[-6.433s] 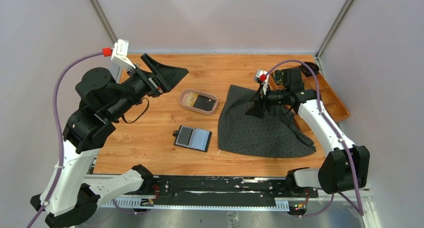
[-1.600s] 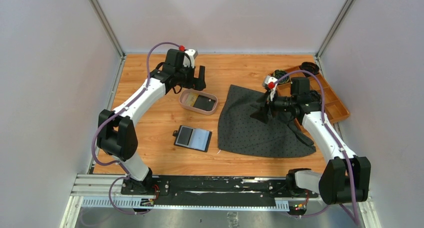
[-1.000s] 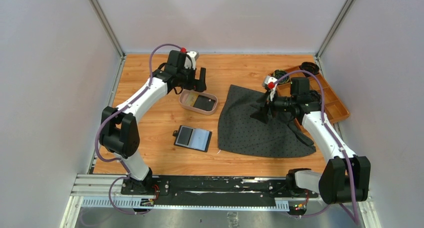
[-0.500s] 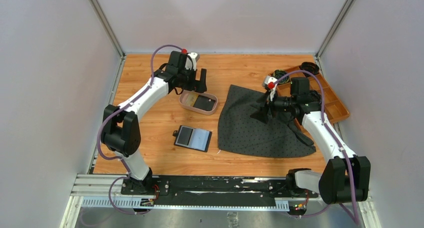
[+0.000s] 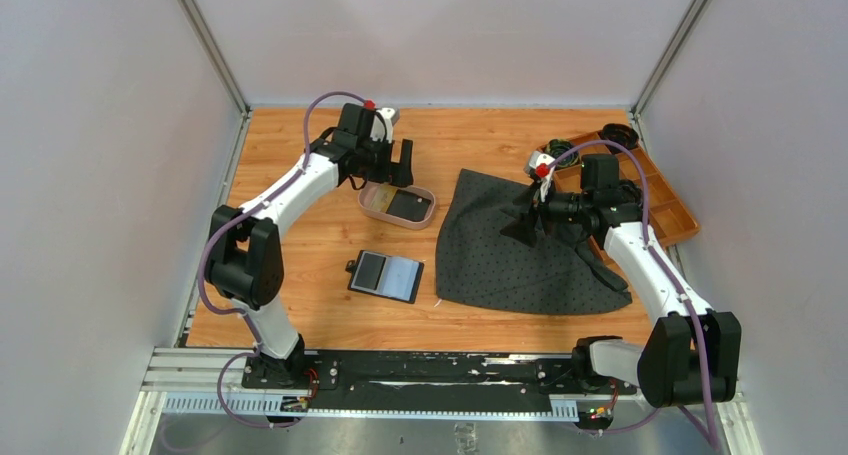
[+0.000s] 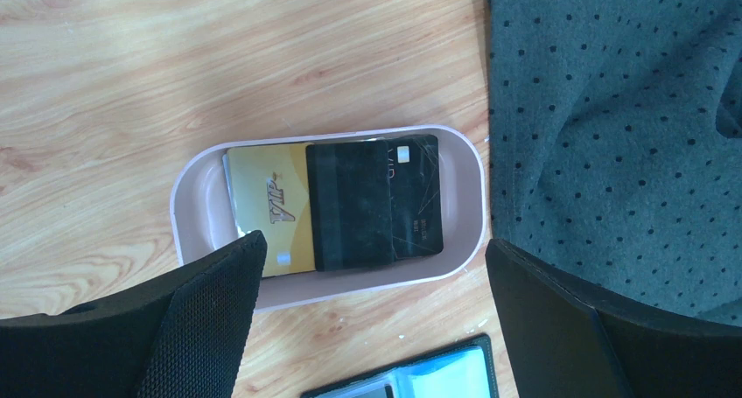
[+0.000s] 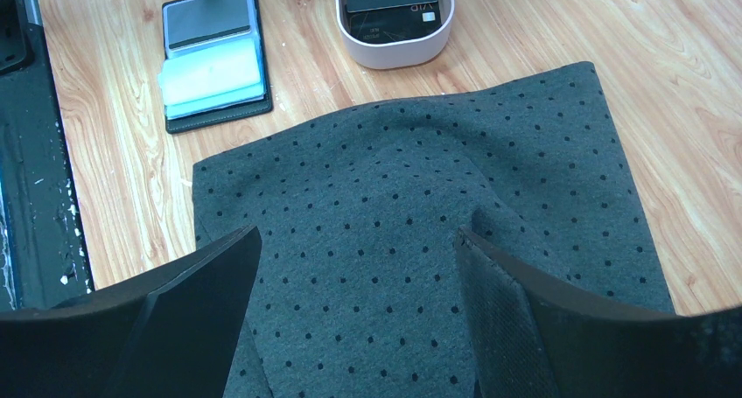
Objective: Put the credit cards into the card holder
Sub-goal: Pick up the credit card from the storage box.
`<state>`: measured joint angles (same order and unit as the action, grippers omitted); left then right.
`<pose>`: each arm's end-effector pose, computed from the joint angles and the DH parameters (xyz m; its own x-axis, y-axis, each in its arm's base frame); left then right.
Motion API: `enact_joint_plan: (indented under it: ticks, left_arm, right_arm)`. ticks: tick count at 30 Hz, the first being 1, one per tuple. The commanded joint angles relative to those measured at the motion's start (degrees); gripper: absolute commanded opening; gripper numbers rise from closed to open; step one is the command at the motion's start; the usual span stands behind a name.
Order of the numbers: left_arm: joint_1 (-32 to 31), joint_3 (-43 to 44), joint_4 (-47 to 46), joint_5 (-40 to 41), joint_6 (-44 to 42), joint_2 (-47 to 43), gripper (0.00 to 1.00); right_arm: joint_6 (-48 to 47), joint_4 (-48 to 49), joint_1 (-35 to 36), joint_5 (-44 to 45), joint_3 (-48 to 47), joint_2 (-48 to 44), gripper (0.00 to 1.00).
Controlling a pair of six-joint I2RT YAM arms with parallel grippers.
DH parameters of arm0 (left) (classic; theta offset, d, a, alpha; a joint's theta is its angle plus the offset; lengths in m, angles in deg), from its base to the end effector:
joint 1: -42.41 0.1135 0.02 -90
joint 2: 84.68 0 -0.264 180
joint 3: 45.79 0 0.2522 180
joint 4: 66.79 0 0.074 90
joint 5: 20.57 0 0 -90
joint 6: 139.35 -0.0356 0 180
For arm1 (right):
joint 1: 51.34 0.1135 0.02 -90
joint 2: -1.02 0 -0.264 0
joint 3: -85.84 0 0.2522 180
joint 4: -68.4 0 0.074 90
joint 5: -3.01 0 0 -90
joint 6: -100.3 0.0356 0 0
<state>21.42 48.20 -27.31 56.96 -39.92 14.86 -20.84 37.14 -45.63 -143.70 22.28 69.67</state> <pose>0.3629 -0.1475 0.2725 -0.7323 0.1096 -0.6722 0.3774 0.8869 -0.2665 0.2462 0.0545 0.2816 -0.1301 -0.2983 -0.9456 -0.9251 0.3796 0.0076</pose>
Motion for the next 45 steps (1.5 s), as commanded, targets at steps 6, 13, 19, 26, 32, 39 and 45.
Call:
enact_joint_plan:
  ticks: [6, 13, 19, 26, 32, 39, 45]
  left_arm:
    - [0.6, 0.9, 0.7, -1.0, -0.4, 1.4, 1.00]
    - [0.6, 0.9, 0.7, -1.8, -0.4, 2.0, 1.00]
    - [0.6, 1.0, -0.3, -5.0, -0.2, 4.8, 1.00]
    - [0.6, 2.5, -0.8, -5.9, -0.2, 8.6, 0.87]
    - [0.5, 2.9, -1.1, -5.0, 0.1, 10.3, 0.74]
    - [-1.9, 3.6, -0.1, 2.2, -0.3, 11.5, 0.76]
    - [-4.2, 4.4, 1.0, 7.3, -1.2, 13.1, 0.78]
  right_arm:
    - [-0.8, 0.7, -0.9, 0.2, 1.1, 0.1, 0.85]
    - [-0.9, 0.8, -0.9, 0.2, 1.2, 0.1, 0.85]
    - [0.0, 1.2, -0.9, -0.8, 1.3, 0.3, 0.85]
    - [4.7, 4.1, -0.8, -3.5, 2.2, 1.4, 0.88]
    - [5.1, 4.0, -0.8, -3.9, 2.0, 2.3, 0.87]
    - [5.3, 3.9, -0.7, -3.8, 1.8, 2.8, 0.87]
    - [5.3, 3.7, -0.7, -3.8, 1.7, 3.0, 0.87]
